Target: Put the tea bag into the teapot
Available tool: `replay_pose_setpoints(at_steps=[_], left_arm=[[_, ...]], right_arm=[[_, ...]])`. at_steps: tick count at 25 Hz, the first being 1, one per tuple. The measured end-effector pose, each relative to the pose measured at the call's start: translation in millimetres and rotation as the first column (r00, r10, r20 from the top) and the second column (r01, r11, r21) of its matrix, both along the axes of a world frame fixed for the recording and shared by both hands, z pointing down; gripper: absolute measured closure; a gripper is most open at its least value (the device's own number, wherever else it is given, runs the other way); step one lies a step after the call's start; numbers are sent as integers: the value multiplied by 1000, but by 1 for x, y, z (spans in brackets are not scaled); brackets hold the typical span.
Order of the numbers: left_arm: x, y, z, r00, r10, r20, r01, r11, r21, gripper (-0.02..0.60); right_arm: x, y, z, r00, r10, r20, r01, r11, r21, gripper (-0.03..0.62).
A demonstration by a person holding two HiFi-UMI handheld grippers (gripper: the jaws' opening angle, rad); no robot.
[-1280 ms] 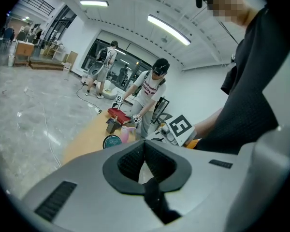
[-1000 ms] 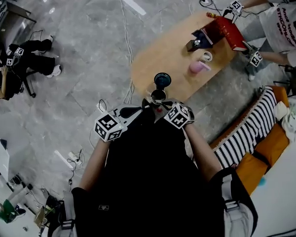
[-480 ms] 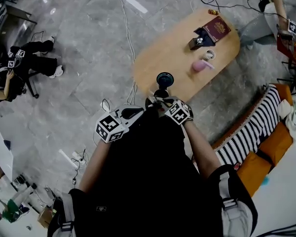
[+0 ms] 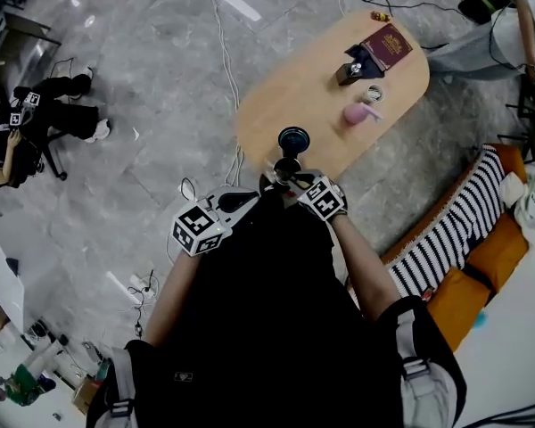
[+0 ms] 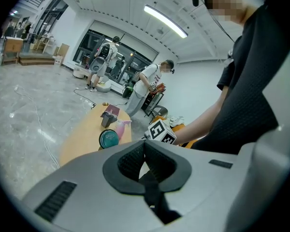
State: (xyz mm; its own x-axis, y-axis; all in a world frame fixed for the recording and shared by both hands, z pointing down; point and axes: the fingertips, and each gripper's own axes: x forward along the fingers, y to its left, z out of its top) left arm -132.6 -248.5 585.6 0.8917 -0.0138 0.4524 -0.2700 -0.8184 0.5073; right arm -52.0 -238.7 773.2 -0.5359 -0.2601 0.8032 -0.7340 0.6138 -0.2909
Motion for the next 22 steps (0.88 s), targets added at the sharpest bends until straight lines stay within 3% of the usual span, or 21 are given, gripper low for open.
replay_pose_setpoints(at_steps=[4, 16, 22], left_arm=[[12, 0, 0, 1000, 19, -16, -19, 1000, 2, 571], [36, 2, -2, 996, 63, -60, -63, 998, 6, 571], [34, 1, 8, 996, 61, -57, -62, 998, -12, 571]], right_arm=[[7, 5, -12, 999, 28, 32, -28, 1000, 1, 585], [23, 12, -79, 952, 235, 197, -241, 971, 4, 587], [26, 19, -102, 953, 230, 199, -243, 969, 44, 588]])
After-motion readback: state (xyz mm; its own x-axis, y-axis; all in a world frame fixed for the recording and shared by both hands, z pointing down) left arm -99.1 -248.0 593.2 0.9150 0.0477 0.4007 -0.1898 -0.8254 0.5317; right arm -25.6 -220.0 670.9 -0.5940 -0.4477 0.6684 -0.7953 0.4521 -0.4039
